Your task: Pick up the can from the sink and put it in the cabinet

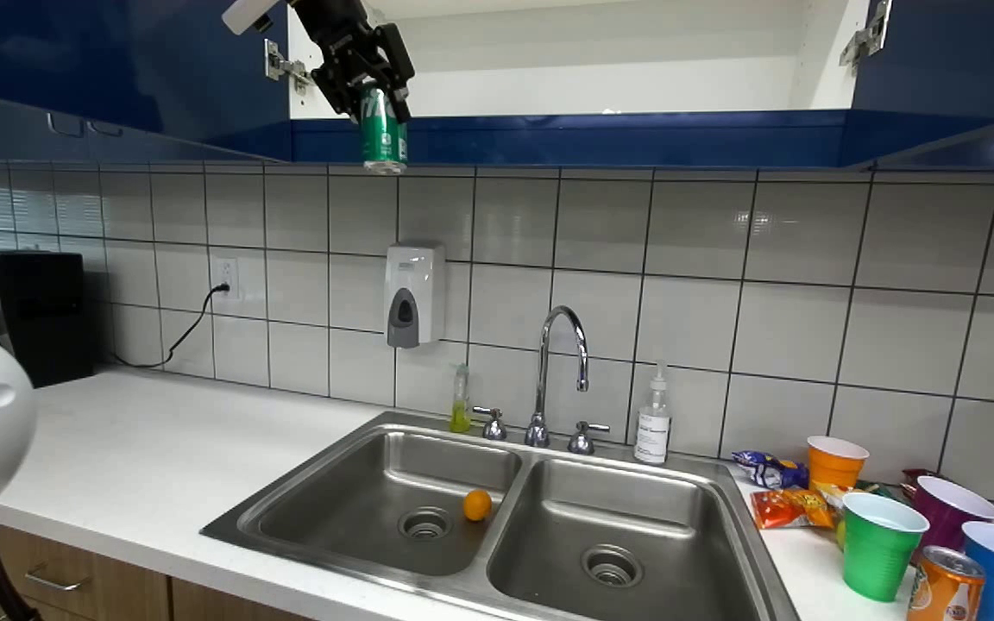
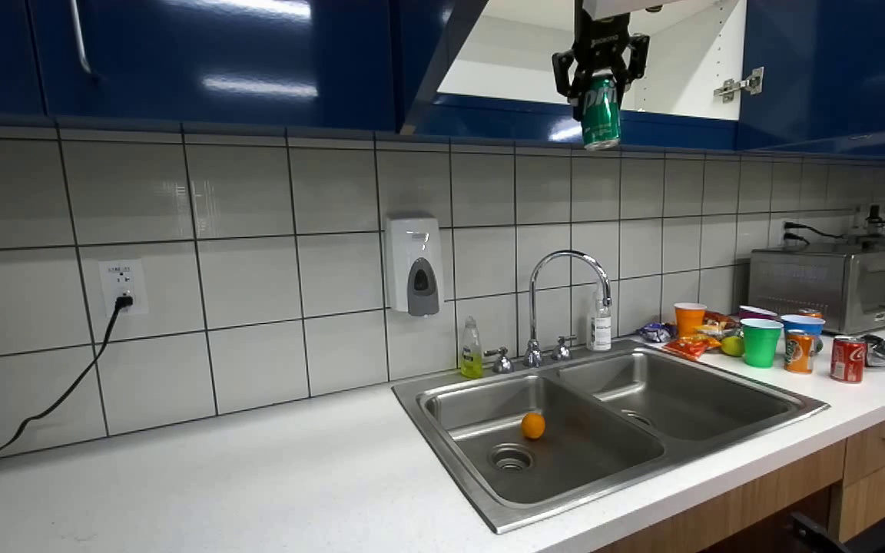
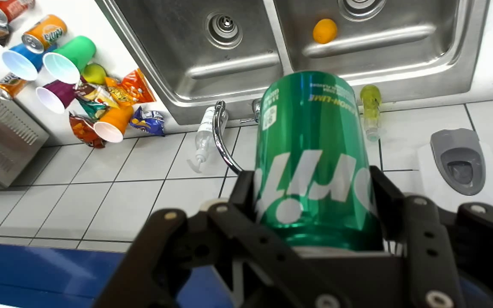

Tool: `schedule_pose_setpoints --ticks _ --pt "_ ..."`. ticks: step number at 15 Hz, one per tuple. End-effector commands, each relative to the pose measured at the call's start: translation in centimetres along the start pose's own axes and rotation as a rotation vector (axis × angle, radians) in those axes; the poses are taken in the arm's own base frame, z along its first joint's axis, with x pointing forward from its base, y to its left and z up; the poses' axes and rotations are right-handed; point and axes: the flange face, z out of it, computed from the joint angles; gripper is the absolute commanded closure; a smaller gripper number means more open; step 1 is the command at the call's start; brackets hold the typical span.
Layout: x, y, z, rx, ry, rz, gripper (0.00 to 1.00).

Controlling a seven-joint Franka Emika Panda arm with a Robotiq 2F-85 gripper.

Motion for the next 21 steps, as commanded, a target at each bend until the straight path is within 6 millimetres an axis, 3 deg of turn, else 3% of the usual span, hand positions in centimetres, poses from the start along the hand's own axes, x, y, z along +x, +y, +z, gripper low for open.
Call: schedule_pose_setpoints --ticks 1,5,6,12,21 --pt "0.1 0.0 -0.1 0.000 -0.001 0.000 0.35" --pt "0.1 0.0 -0.1 0.000 -0.001 0.000 0.35" --pt "0.3 0.1 -0.1 0.002 -0.001 0.002 0.60" --pt "1.6 0.7 -0.3 -0.002 0.020 0.004 0.60" --pt "4.5 1.7 -3.2 0.015 0.089 0.028 0.60"
